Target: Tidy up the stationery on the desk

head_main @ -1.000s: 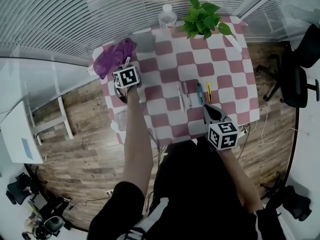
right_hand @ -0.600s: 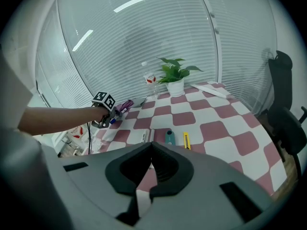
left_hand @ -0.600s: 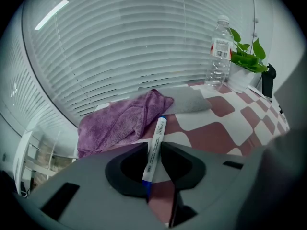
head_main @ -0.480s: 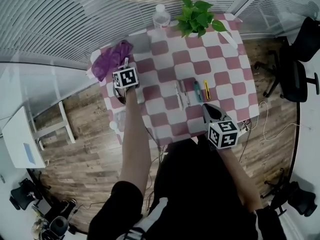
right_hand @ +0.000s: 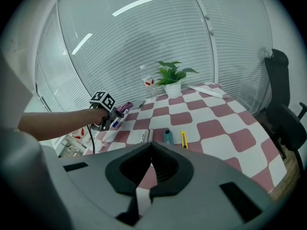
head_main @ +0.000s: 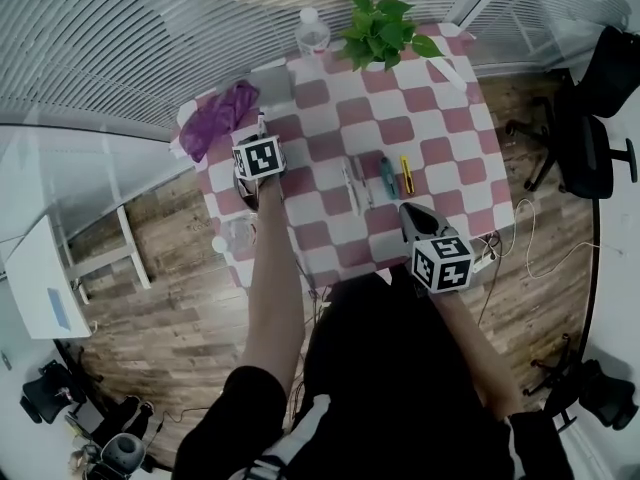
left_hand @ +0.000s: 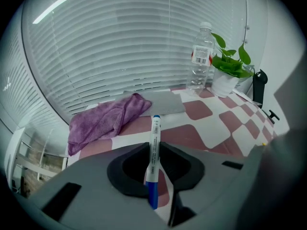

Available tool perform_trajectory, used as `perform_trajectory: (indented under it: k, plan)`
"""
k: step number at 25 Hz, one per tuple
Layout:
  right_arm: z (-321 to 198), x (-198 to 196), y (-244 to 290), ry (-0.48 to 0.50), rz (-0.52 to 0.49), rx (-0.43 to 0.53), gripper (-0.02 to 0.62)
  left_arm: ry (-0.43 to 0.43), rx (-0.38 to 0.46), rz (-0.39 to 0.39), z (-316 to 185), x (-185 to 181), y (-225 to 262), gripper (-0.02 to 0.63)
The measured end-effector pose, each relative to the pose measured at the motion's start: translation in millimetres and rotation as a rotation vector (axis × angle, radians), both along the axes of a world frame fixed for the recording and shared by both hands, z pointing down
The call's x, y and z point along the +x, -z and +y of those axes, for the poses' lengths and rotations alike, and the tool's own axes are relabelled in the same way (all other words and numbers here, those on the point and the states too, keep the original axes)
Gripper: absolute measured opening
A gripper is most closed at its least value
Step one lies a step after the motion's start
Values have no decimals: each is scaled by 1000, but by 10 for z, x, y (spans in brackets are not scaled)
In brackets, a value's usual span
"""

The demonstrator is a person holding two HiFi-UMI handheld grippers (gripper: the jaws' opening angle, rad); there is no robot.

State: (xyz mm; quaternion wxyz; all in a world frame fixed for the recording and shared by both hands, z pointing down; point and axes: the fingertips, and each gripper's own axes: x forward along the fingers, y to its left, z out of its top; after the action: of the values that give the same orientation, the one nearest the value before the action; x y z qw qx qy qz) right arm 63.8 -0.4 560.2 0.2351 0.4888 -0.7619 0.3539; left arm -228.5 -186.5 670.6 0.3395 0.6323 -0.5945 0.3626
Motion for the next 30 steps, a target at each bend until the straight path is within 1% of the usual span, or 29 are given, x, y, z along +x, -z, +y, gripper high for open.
perform_trajectory:
  k: [6, 10, 13, 17, 18, 22, 25, 28, 30]
  plan:
    - [-40, 31, 57, 39, -18, 14, 21, 48, 21, 37, 182, 218, 184, 91]
    - [-85, 93, 87, 76, -27, 20, 21, 96, 24, 96, 379, 410, 273, 91]
    - [-111, 151, 108, 100, -35, 21, 21, 143, 10, 140, 571, 521, 263, 89]
    - [-129, 232, 108, 124, -44, 18, 20, 157, -3, 178, 804, 711, 267, 89]
    - [-133, 250, 103, 129, -47, 17, 21, 167, -3, 202, 853, 766, 264, 89]
    - [-110, 303, 87, 149, -53, 11, 21, 230, -2, 344, 1056, 982, 219, 89]
    - [-76, 342, 76, 158, -55, 5, 21, 205, -29, 369, 1202, 1161, 171, 87]
    - [-47, 375, 60, 161, -55, -1, 21, 168, -71, 363, 1347, 1319, 104, 87]
    - [-25, 383, 63, 162, -57, -4, 21, 162, -95, 365, 1435, 1383, 60, 87]
